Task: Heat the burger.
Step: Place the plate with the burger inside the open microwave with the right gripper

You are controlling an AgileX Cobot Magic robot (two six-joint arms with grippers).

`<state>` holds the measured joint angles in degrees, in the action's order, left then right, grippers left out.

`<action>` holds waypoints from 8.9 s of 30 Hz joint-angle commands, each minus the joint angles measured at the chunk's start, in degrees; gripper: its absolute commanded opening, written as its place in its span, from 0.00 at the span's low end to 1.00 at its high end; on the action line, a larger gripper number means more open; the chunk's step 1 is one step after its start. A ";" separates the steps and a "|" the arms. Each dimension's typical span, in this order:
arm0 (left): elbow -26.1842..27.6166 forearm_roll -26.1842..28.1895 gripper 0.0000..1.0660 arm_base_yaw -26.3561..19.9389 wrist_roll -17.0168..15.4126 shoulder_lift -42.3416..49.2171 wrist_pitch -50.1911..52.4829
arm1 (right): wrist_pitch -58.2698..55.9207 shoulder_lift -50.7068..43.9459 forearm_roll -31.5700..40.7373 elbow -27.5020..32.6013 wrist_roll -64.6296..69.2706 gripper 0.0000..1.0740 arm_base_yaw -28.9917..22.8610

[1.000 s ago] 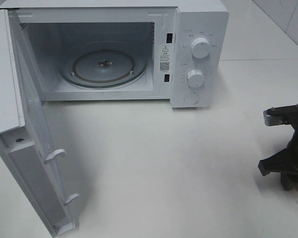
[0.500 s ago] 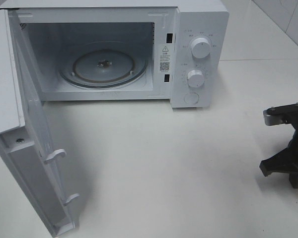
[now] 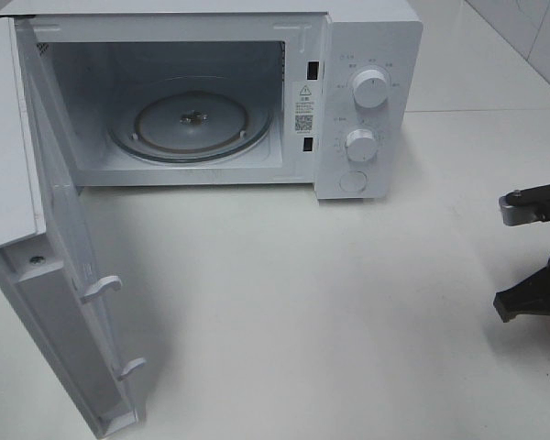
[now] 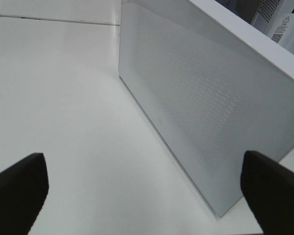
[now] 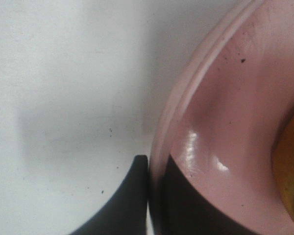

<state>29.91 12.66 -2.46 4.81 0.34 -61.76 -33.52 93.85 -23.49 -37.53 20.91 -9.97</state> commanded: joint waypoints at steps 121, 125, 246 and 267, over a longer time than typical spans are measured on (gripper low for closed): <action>-0.29 0.00 0.94 -0.17 0.06 1.03 0.57 | -20.80 -23.09 -14.09 3.90 -3.09 0.00 -57.70; -0.29 0.00 0.94 -0.17 0.06 1.03 0.57 | -17.70 -23.09 -14.09 3.90 -6.76 0.00 -57.70; -0.29 0.00 0.94 -0.17 0.06 1.03 0.57 | 23.43 -13.58 13.12 0.74 -101.81 0.00 -31.23; -0.29 0.00 0.94 -0.17 0.06 1.03 0.57 | 24.29 -3.50 14.95 -9.00 -100.38 0.00 -33.00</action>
<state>29.91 12.66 -2.46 4.81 0.34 -61.76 -12.83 89.95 -8.82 -44.63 -79.58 -42.97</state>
